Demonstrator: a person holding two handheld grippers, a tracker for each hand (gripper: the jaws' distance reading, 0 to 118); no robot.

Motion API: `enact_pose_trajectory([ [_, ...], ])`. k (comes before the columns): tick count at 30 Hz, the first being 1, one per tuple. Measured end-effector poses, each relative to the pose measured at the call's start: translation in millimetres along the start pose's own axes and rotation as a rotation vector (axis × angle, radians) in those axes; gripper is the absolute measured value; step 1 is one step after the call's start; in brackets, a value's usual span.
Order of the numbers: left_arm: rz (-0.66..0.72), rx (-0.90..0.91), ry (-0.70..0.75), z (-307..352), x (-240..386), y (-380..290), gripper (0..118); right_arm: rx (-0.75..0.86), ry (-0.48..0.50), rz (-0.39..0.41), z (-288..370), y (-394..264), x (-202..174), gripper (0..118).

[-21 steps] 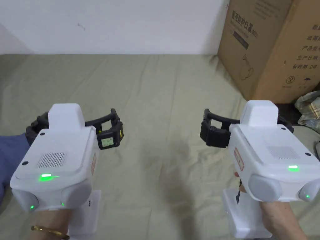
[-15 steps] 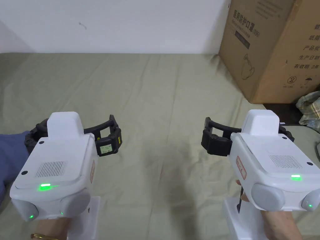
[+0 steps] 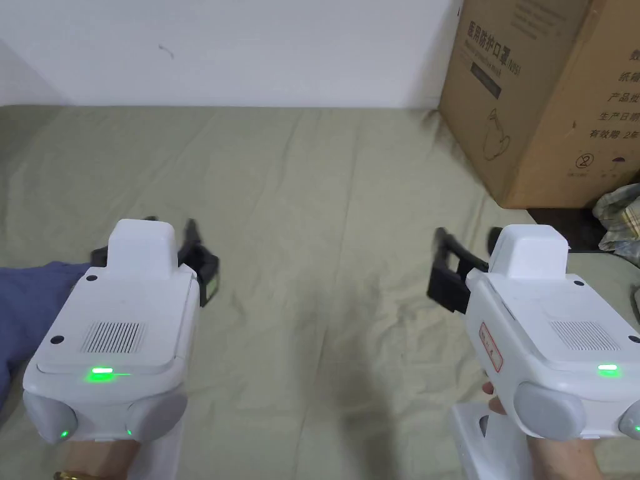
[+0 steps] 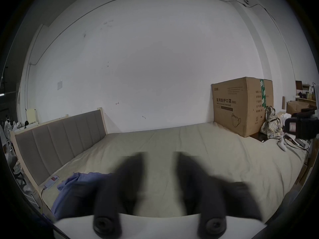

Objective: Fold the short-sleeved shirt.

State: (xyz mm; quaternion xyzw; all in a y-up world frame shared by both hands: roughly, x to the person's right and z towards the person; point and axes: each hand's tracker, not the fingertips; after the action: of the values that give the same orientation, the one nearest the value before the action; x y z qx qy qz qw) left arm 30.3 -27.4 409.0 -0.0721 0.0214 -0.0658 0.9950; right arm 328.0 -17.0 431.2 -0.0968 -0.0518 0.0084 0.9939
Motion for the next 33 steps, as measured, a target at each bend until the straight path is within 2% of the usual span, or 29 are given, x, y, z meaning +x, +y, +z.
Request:
enact_pose_trajectory([
  [2,0.013,0.001,0.005,0.2,-0.4,1.8,0,0.013,-0.019,0.004,-0.8,2.2,-0.1,0],
  [5,0.079,-0.039,-0.053,-1.7,-5.3,2.2,0,-0.008,0.002,-0.007,-1.7,5.2,1.1,0],
  [11,0.094,-0.040,-0.049,-2.2,-7.3,0.6,0,-0.028,0.007,0.009,-2.4,3.9,0.3,0],
  [33,0.078,-0.022,-0.053,-3.7,-8.3,4.8,0,-0.038,0.020,0.030,-2.5,4.6,4.9,0],
])
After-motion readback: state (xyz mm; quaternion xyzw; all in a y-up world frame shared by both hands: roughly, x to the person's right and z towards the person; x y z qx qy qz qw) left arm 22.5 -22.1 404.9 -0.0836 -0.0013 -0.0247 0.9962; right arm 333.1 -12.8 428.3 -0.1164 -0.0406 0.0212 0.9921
